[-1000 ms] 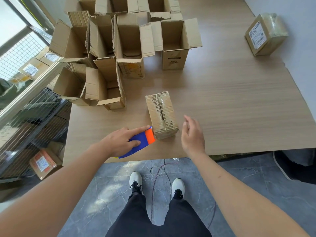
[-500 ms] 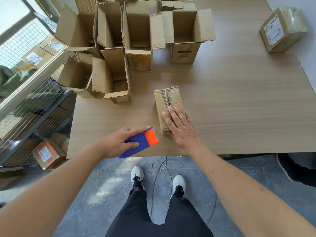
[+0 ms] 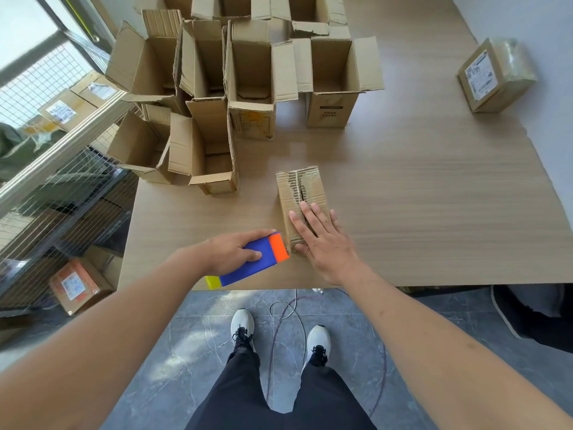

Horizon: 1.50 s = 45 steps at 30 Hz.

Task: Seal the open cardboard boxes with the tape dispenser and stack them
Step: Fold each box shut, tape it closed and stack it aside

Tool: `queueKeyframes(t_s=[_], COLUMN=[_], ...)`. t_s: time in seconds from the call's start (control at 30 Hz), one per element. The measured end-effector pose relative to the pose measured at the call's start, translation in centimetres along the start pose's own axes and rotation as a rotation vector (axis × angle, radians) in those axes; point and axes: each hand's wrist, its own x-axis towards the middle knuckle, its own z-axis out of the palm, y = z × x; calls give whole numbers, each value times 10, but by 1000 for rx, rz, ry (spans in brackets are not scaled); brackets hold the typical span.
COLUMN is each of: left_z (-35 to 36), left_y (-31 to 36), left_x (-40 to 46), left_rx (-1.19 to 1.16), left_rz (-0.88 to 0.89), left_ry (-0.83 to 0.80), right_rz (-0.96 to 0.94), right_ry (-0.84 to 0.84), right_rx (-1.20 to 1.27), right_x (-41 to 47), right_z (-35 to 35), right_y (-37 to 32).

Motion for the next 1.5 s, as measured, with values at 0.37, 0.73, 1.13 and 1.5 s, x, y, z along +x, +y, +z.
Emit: queueKeyframes(t_s=[0.37, 0.73, 1.13, 1.5], left_z=[-10, -33, -52, -43], left_y=[-6, -12, -22, -44], left_x=[7, -37, -49, -42], left_rx=[152, 12, -27, -59], left_rz=[-56, 233, 384, 499], left_ry=[65, 202, 269, 254], right_rz=[140, 231, 150, 326], right_ry=[-85, -59, 83, -68], right_rx=[75, 42, 96, 96], right_x=[7, 20, 7, 33], right_z=[-16, -28, -51, -33], right_y=[-19, -37, 3, -45])
